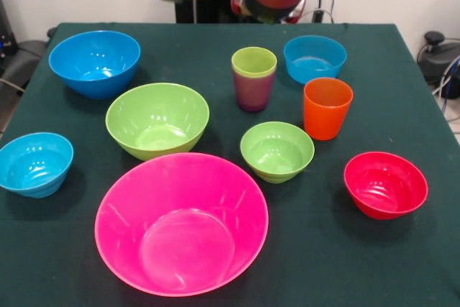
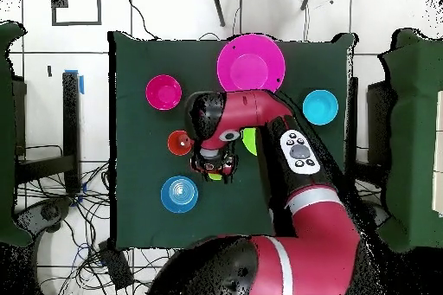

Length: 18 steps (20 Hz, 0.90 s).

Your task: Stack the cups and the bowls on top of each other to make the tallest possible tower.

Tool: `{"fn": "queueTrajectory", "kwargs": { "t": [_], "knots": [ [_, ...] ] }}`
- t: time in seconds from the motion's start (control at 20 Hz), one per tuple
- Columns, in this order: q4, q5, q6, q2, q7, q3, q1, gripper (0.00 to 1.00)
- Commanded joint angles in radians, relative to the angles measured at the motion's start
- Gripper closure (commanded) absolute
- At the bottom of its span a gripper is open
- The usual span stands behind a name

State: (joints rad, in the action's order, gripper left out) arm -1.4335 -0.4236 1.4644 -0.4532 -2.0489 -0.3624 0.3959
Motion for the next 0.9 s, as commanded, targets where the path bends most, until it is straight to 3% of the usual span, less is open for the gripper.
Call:
{"fn": "queueTrajectory", "kwargs": {
  "t": [0.05,0.3,0.6,0.9],
  "knots": [
    [0.151,-0.128,-0.038,0.183,0.345,-0.069,0.041,0.0],
    [0.231,-0.151,0.04,0.226,0.398,-0.091,0.055,0.0],
    [0.192,-0.112,0.141,0.14,0.329,-0.08,0.039,0.0],
    [0.225,-0.12,0.201,0.138,0.335,-0.088,0.031,0.0]
  ]
}}
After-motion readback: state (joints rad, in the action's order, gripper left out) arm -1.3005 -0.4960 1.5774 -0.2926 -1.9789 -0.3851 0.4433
